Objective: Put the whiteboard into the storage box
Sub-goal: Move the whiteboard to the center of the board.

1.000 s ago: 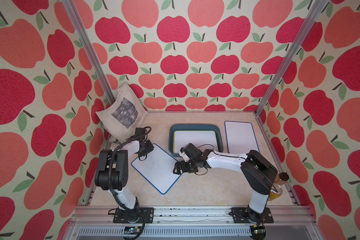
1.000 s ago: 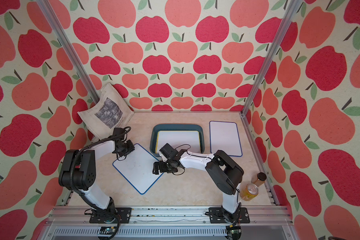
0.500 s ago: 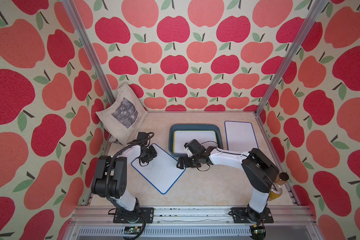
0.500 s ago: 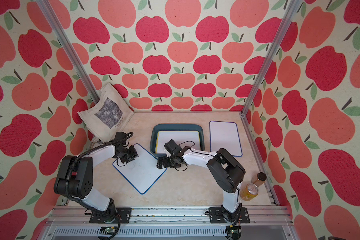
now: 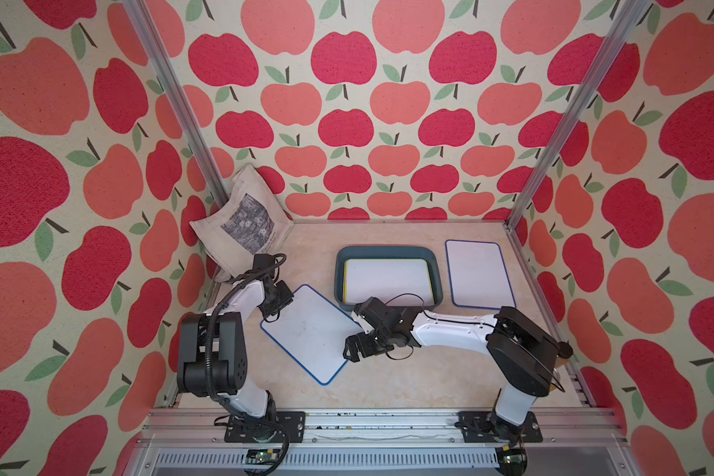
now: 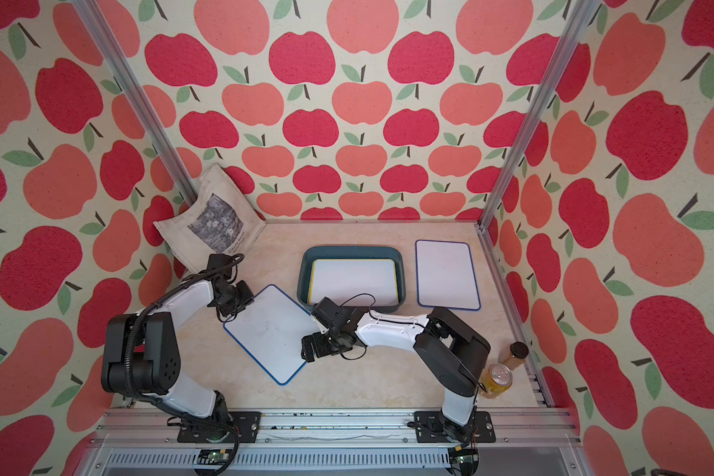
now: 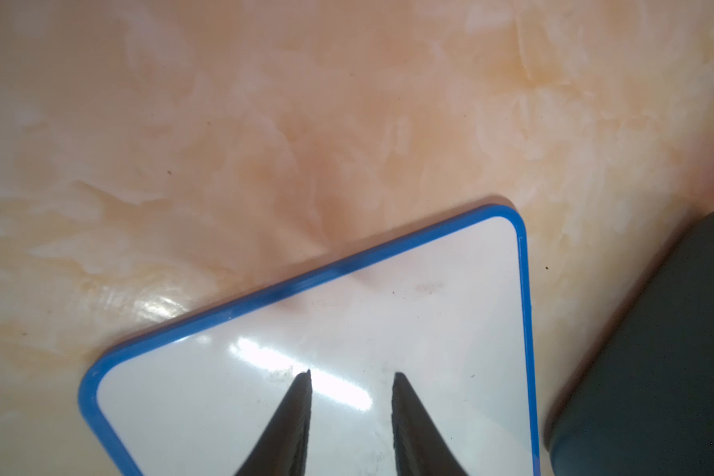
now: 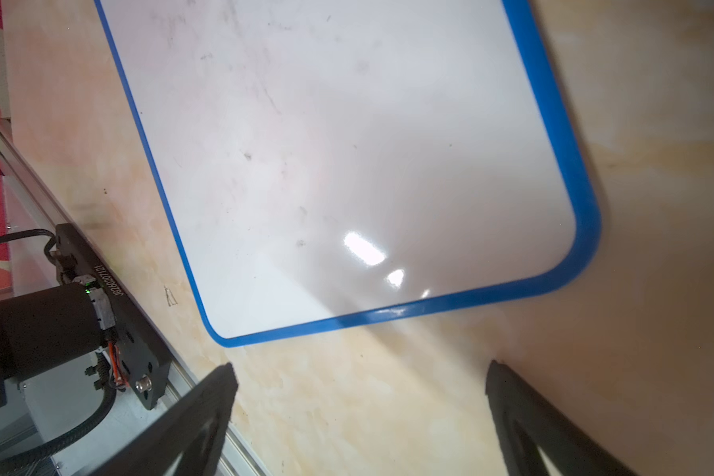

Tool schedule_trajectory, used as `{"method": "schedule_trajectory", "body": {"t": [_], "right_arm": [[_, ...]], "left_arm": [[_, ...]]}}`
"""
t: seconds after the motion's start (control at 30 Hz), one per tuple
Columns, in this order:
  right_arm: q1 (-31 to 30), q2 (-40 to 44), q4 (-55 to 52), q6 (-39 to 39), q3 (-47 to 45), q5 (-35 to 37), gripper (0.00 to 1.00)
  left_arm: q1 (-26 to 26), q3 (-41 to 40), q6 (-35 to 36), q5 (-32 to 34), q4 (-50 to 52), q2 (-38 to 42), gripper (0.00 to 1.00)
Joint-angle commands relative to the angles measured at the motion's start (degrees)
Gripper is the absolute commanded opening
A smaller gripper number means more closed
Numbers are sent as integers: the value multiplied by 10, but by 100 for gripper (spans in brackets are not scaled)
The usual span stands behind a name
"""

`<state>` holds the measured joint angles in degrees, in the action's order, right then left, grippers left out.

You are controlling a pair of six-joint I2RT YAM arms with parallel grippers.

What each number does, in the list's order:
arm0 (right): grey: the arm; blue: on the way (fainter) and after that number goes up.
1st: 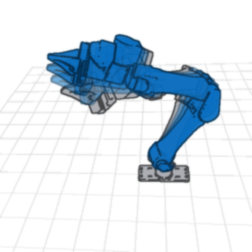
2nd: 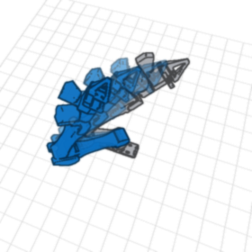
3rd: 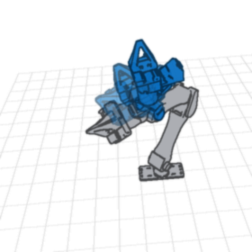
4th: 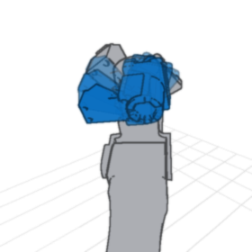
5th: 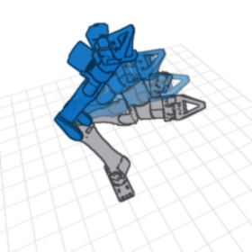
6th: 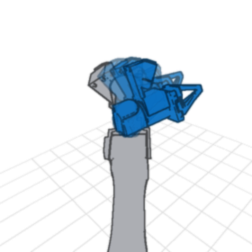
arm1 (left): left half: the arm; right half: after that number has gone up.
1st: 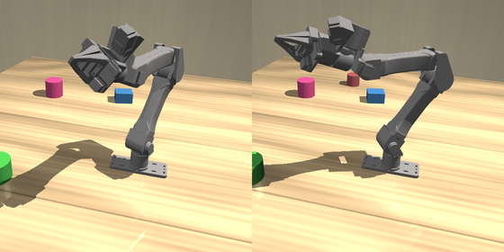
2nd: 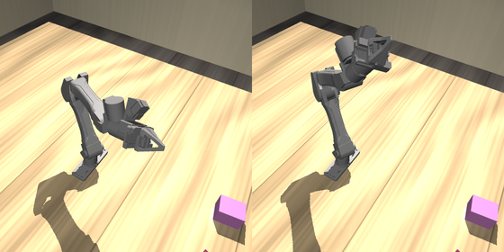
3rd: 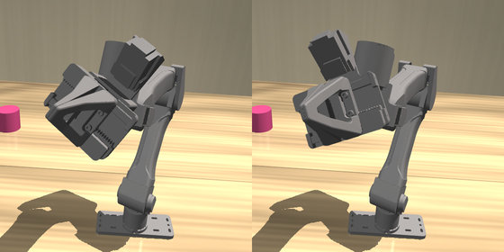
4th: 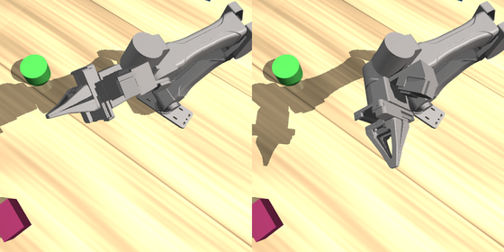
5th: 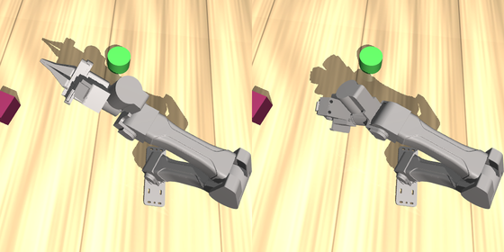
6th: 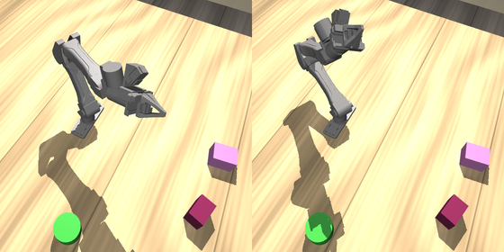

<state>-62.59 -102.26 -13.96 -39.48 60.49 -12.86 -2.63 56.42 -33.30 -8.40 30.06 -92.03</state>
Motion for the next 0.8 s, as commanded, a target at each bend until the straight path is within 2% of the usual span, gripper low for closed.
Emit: {"method": "schedule_trajectory", "body": {"t": [0.0,0.27,0.53,0.77], "right_arm": [[-8,-18,31,-21,-6,-29,99],[-18,-34,29,-15,9,-39,99],[-17,-47,21,-14,17,-42,99],[-12,-43,20,-20,7,-36,99]], "left_arm": [[-16,21,18,26,17,-22,36],[-56,32,20,32,11,-55,36],[-57,23,24,17,7,-91,36],[-57,-2,21,-8,1,-87,36]]}}
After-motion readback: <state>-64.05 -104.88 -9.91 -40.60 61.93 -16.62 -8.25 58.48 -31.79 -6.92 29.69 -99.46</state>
